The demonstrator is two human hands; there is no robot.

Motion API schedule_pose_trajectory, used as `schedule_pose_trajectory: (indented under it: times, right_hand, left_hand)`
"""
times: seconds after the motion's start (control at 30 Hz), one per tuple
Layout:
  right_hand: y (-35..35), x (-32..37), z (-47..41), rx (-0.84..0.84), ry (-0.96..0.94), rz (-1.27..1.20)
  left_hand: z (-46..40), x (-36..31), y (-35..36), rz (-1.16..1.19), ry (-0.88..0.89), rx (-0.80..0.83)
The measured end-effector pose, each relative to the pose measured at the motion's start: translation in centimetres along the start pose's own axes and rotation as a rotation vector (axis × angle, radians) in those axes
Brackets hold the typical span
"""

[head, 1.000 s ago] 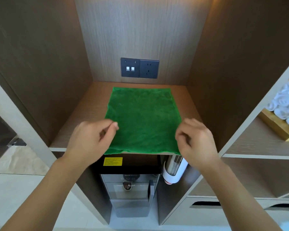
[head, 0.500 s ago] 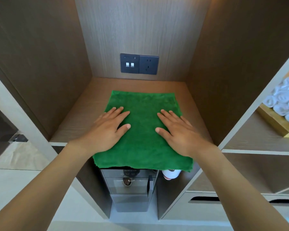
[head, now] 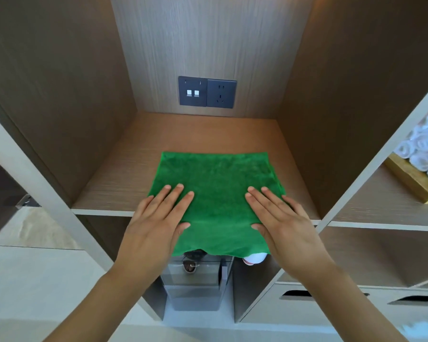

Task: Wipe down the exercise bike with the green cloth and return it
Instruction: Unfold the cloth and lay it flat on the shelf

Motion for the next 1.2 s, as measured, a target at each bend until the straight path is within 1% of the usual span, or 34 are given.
schedule_pose_trajectory:
  times: [0.13, 0.2, 0.33, 0.57, 0.67, 0.77, 0.83, 0.9, 0.97, 1.0, 1.07, 1.13, 1.2]
  right_hand:
    - [0.5, -0.1, 0.5, -0.173, -0.042, -0.037]
    - [0.5, -0.2, 0.9, -0.224, -0.049, -0.057]
    - [0.2, -0.2, 0.7, -0.197, -0.010, -0.133]
    - [0.3, -0.2, 0.1, -0.150, -0.050, -0.019]
    - [-0.3, -0.1, 0.2, -0.213, -0.065, -0.016]
    - [-1.7, 0.5, 0.1, -0.321, -0.075, -0.051]
    - [-3.5, 0.7, -0.4, -0.384, -0.056, -0.111]
    - [-5.6, 0.5, -1.3, -0.408, 0.014, -0.298]
    - [-8.0, -0.1, -2.3, -0.435, 0.074, -0.543]
    - [-9.2, -0.4, -2.9, -0.469, 0.082, -0.620]
    - [-10.8, -1.3, -4.4, -0.509, 0.074, -0.676]
    - [-10.9, -2.3, -6.7, -0.439, 0.084, -0.695]
    - [-9.5, -3.2, -9.3, -0.303, 0.145, -0.714]
  left_hand:
    - [-0.1, 0.2, 0.3, 0.042, 0.038, -0.136]
    - [0.2, 0.3, 0.3, 0.095, 0.057, -0.179]
    - [0.6, 0.5, 0.3, 0.131, 0.059, -0.198]
    - [0.6, 0.8, 0.0, 0.077, 0.072, -0.200]
    - [0.6, 0.8, -0.5, 0.112, 0.086, -0.209]
    - [0.6, 1.1, -2.0, 0.269, 0.061, -0.239]
    - [0.3, 1.5, -3.6, 0.402, -0.013, -0.253]
    - [-0.3, 2.0, -6.0, 0.514, -0.073, -0.290]
    - [-1.0, 2.8, -8.9, 0.627, -0.055, -0.336]
    - [-1.4, 3.3, -10.4, 0.671, -0.032, -0.346]
    - [-2.3, 4.5, -12.8, 0.743, -0.032, -0.333]
    - [-4.1, 5.6, -13.5, 0.737, -0.065, -0.291]
    - [-6.8, 6.7, -12.3, 0.757, -0.073, -0.195]
Point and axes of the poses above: each hand's wrist, its own z-axis away from the middle knuckle, its own y-axis out of the palm, x = y × z, the point moved 3 cm from there along -z, towards the middle knuckle, and after that the axes turned 3 degrees about -y, right-handed, at the moved point
